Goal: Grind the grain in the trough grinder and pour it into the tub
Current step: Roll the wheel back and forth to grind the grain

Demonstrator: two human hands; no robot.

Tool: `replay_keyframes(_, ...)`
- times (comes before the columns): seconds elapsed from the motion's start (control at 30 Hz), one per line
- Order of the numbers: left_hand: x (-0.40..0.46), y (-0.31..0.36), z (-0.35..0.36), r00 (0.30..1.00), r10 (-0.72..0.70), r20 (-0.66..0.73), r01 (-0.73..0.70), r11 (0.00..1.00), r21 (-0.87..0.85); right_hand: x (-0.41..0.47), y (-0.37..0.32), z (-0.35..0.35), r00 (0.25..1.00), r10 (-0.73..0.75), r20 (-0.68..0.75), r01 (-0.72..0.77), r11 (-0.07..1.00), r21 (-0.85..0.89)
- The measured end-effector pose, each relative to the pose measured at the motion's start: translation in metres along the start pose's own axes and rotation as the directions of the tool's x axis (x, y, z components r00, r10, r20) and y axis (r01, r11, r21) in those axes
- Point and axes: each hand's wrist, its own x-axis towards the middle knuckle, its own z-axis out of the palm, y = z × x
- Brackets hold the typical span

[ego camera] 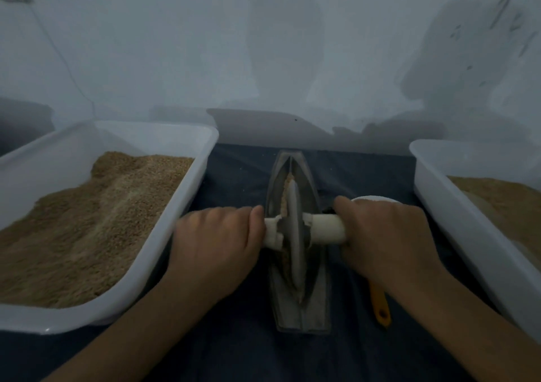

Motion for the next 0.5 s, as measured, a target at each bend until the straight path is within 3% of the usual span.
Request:
replay_keyframes(0.07, 0.02, 0.003, 0.009, 1.0, 0.019, -0.006, -0.018, 0.996, 0.089, 0.023, -0.001, 0.011, 0.997, 0.031, 0.067, -0.027, 0.998, -0.056)
replay_keyframes(0.17, 0.071, -0.002, 0.028, 0.991, -0.133, -0.021, 0.135, 0.982, 0.135, 0.069, 0.004, 0.032, 0.967, 0.153, 0.203, -0.154, 0.988, -0.011)
replay_keyframes(0.27, 0.103, -0.002, 0.043, 0.974, -0.224, -0.026, 0.225, 0.965, 0.134, 0.095, 0.007, 0.038, 0.955, 0.188, 0.23, -0.194, 0.981, 0.003)
replay_keyframes(0.5, 0.02, 0.002, 0.012, 0.999, -0.02, -0.045, 0.022, 0.998, 0.054, 0.018, -0.007, 0.009, 0.99, 0.11, 0.093, -0.114, 0.993, 0.035)
